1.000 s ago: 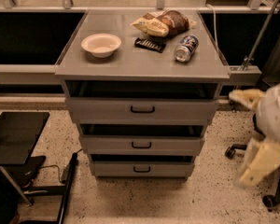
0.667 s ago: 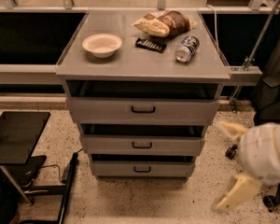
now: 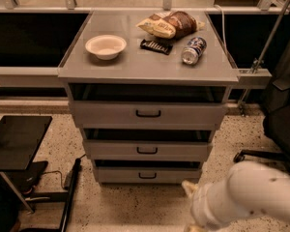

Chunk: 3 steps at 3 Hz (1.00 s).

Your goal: Open bottom drawer

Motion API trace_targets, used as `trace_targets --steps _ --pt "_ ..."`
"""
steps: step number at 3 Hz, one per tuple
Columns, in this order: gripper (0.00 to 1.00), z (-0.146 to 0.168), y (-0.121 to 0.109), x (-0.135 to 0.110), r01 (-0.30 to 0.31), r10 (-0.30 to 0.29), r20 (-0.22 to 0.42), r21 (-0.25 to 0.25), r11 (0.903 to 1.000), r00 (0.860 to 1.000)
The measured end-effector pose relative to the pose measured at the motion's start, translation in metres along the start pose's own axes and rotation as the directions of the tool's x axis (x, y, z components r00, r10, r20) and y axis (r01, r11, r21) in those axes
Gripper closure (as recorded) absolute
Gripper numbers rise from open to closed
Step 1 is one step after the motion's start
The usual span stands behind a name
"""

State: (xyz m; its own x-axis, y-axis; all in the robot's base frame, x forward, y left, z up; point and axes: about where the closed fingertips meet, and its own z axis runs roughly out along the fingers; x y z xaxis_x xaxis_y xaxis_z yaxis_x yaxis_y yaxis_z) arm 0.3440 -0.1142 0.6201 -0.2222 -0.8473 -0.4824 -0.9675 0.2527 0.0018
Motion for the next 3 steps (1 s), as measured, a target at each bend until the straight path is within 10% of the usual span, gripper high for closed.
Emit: trace_targets --steps 1,3 --pt "0.0 0.037 0.013 0.009 0.032 -0.034 -0.059 -0.03 0.999 0.998" --pt "0.0 0.042 -0.072 0.037 -0.07 0.057 0.097 0.141 0.9876 0.994"
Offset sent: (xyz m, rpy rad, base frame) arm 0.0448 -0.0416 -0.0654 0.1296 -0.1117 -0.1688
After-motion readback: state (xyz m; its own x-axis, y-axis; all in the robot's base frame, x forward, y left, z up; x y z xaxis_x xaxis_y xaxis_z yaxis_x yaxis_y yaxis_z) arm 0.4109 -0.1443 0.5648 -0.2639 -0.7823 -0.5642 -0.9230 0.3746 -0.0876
